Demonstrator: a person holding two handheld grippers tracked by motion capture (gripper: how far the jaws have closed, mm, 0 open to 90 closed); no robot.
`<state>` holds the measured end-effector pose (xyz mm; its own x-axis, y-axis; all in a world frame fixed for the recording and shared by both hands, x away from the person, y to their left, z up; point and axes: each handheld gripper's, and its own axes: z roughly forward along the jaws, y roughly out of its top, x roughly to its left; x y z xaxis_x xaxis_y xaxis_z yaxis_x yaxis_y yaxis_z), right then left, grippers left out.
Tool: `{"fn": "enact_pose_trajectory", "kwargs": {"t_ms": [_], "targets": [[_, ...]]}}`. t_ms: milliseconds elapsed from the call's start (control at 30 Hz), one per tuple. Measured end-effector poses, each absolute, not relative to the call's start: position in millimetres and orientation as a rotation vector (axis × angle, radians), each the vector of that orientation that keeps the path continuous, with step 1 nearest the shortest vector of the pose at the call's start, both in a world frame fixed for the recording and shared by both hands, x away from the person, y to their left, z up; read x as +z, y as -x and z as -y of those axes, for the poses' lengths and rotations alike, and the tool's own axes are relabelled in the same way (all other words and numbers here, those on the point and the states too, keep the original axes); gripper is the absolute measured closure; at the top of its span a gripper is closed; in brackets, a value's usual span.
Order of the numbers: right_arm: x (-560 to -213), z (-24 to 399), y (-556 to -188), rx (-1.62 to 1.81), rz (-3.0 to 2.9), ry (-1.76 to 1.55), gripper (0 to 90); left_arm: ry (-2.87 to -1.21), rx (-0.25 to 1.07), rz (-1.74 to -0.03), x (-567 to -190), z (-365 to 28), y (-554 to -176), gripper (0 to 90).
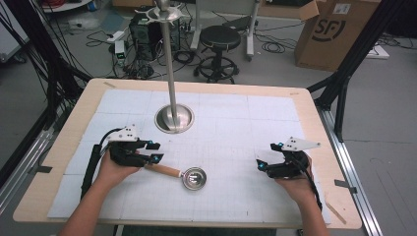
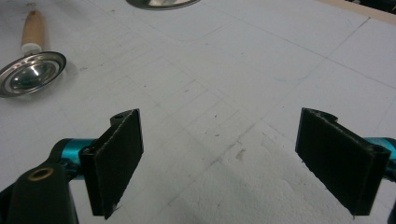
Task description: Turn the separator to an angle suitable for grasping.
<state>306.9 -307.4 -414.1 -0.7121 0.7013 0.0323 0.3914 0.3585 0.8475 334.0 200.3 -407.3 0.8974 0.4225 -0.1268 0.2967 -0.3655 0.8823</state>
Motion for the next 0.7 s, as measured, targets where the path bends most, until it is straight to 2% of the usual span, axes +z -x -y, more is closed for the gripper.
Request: {"fn": "enact_pose_trajectory", "kwargs": {"t_ms": [133, 700], "targets": [[-414.2, 307.4, -307.0, 1.29, -2.29, -0.961, 13.8, -1.955, 0.159, -0.541, -406.0, -201.2, -333.8, 43.0], [-412.9, 307.7, -301.7, 1.307, -2.29, -0.944, 13.8, -1.9, 0.13, -0.527, -407.9, -193.4, -332.2, 24.1]]}}
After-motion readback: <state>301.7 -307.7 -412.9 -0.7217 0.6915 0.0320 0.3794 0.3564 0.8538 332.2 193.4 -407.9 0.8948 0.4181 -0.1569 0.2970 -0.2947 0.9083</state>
